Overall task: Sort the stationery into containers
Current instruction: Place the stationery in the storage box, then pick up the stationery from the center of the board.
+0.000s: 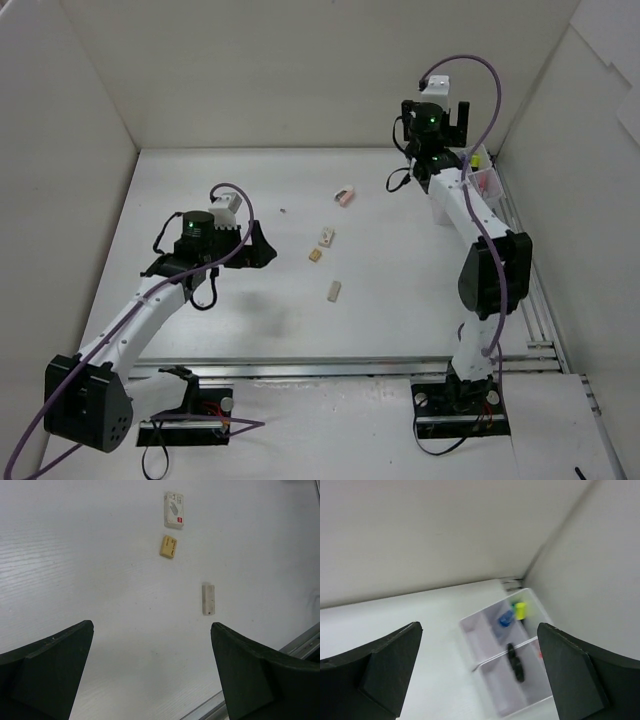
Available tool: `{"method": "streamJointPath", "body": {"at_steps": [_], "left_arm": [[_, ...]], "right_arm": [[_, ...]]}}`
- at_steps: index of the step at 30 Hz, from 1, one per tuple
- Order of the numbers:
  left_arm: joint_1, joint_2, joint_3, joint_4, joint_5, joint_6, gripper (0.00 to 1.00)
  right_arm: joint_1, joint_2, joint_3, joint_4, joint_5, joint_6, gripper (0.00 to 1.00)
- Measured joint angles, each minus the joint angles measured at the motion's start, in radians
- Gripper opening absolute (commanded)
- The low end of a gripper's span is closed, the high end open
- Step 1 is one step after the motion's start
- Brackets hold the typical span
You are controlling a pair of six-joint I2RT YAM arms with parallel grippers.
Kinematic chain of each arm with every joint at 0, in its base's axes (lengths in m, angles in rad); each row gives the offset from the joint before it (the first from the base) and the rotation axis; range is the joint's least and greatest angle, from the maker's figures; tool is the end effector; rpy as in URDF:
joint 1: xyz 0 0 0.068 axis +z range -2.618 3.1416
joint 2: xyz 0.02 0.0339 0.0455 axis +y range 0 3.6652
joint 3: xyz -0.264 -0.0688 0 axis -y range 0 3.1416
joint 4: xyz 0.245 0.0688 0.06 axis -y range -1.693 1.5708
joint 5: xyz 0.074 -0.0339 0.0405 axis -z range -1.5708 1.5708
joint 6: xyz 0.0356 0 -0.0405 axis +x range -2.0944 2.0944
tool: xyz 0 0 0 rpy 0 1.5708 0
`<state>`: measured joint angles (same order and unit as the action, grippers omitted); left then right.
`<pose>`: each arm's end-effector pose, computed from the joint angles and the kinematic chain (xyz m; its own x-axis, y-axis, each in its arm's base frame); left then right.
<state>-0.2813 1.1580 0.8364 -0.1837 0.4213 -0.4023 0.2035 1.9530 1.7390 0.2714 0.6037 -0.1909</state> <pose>0.2445 -0.0858 0.2833 -0.6617 -0.1807 -0.7277 0.3674 0.7679 -0.5248 0.4681 0.0760 0.3710 -0.0186 -0.1633 -0.9864 0.3923 0.9063 -0.1575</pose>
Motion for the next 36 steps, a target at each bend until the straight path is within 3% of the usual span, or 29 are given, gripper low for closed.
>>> {"method": "streamJointPath", "body": {"at_steps": [4,8,16,23,29,30,32,36], "left_arm": [[0.0,-0.069,-0.029,-0.011,-0.004,-0.005,1.0],[0.0,-0.149,-0.083,-0.031,-0.012,-0.021,0.99],[0.0,-0.278,-0.192,-0.082,-0.03,-0.053,0.99],[0.0,-0.339,-0.246,-0.11,-0.044,-0.076,0.99],[0.0,-0.356,-0.247,-0.112,-0.061,-0.078,0.99],[0.0,-0.355,-0.247,-0.112,-0.064,-0.078,0.99],[0.0,-0.355,-0.247,-0.112,-0.066,-0.077,0.99],[0.0,-0.355,-0.247,-0.112,-0.078,-0.077,0.99]], "right_arm": [[0.122,-0.155,-0.099,-0.098,-0.117,0.135,0.98],[0.252,-0.179,-0.203,-0.172,-0.217,0.318,0.98],[0.431,0.042,-0.208,-0.377,-0.283,0.591,0.97],[0.491,0.185,-0.156,-0.47,-0.312,0.765,0.84],[0.484,0.221,-0.14,-0.499,-0.302,0.83,0.51],[0.484,0.227,-0.135,-0.501,-0.299,0.837,0.38],[0.483,0.24,-0.121,-0.503,-0.294,0.845,0.26],[0.483,0.254,-0.1,-0.503,-0.278,0.851,0.06]]}}
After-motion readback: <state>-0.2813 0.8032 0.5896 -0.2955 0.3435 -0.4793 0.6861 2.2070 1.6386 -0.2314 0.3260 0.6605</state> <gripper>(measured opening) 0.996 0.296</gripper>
